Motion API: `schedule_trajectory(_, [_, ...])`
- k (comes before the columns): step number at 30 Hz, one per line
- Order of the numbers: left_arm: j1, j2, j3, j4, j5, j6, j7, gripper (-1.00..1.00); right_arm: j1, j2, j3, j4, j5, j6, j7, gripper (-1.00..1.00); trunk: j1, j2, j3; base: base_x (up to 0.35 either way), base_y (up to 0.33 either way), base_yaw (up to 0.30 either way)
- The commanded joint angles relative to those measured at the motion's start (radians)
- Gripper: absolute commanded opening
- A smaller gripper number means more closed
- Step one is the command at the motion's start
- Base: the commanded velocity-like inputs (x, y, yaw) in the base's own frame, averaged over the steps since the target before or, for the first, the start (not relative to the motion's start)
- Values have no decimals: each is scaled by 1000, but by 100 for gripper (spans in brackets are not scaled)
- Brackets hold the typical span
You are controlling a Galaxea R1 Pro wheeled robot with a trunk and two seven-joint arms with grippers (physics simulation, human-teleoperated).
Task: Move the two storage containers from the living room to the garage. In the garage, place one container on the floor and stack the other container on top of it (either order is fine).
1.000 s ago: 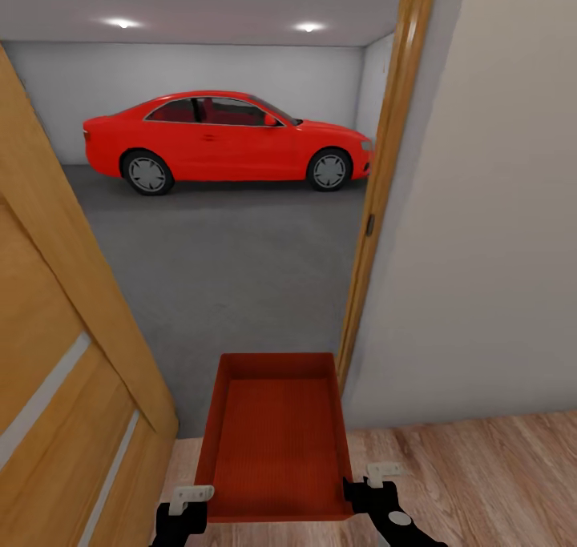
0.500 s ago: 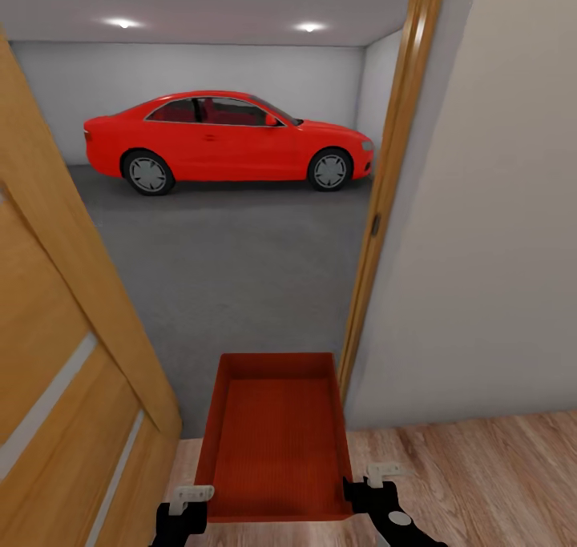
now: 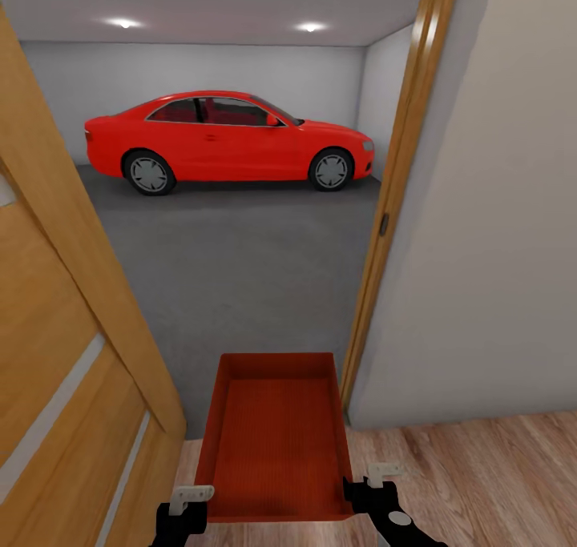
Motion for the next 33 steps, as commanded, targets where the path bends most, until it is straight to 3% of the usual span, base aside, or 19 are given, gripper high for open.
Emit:
schedule_trajectory(1, [-1,1,17,0,10,-3,8,-100,-1,-15,-6,1,0,-3,-11,-100,0,0,-1,48,5,0])
schedule_trajectory(10, [-1,1,17,-1,10,-3,8,-100,-1,-15,-6,1,0,-3,-11,-100,0,0,-1,190,41,0])
schedule_trajectory(21, [-1,1,17,0,10,-3,8,-100,-1,-15,-6,1,0,-3,-11,-100,0,0,-1,42,5,0])
schedule_trajectory(33, [-1,1,17,-1,10,-3,8,-100,-1,-15,-6,1,0,-3,-11,-100,0,0,-1,209,0,0])
